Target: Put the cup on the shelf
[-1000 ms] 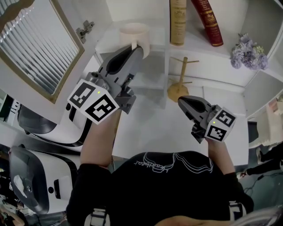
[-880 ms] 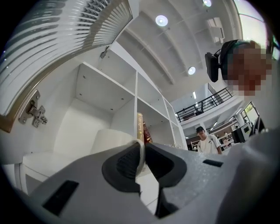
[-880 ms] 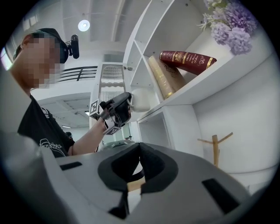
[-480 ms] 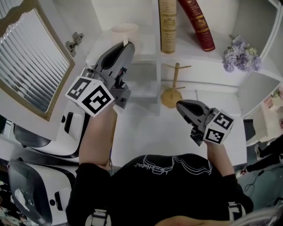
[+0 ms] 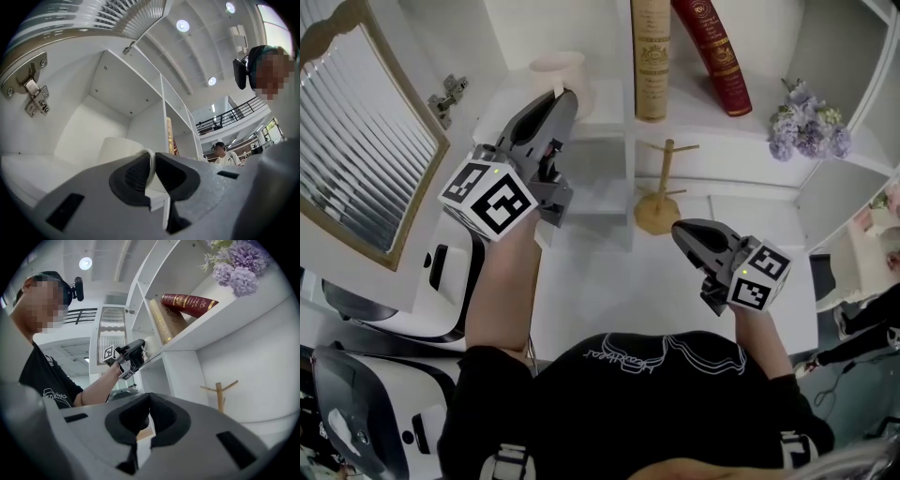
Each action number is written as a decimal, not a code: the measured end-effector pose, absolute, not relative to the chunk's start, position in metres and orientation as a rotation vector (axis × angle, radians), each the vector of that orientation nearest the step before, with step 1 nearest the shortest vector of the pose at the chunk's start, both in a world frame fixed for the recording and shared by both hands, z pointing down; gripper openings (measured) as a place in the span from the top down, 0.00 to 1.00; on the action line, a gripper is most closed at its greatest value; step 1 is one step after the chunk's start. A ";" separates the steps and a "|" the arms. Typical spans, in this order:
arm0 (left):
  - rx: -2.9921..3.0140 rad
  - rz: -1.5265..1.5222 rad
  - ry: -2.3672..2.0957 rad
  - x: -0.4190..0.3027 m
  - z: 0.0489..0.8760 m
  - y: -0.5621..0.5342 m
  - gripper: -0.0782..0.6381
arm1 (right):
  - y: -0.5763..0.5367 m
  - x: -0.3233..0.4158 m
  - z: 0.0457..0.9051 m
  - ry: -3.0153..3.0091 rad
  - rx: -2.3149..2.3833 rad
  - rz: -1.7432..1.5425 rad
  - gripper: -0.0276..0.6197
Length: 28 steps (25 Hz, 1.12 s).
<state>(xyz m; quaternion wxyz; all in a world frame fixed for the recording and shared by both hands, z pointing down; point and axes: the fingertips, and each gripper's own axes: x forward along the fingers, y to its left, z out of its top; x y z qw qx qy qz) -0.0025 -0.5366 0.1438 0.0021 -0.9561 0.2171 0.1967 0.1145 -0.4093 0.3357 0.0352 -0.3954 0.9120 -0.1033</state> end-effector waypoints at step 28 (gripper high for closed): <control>-2.907 0.379 0.976 -0.012 0.192 -0.508 0.66 | -0.386 0.103 0.330 2.823 -1.168 -0.306 0.95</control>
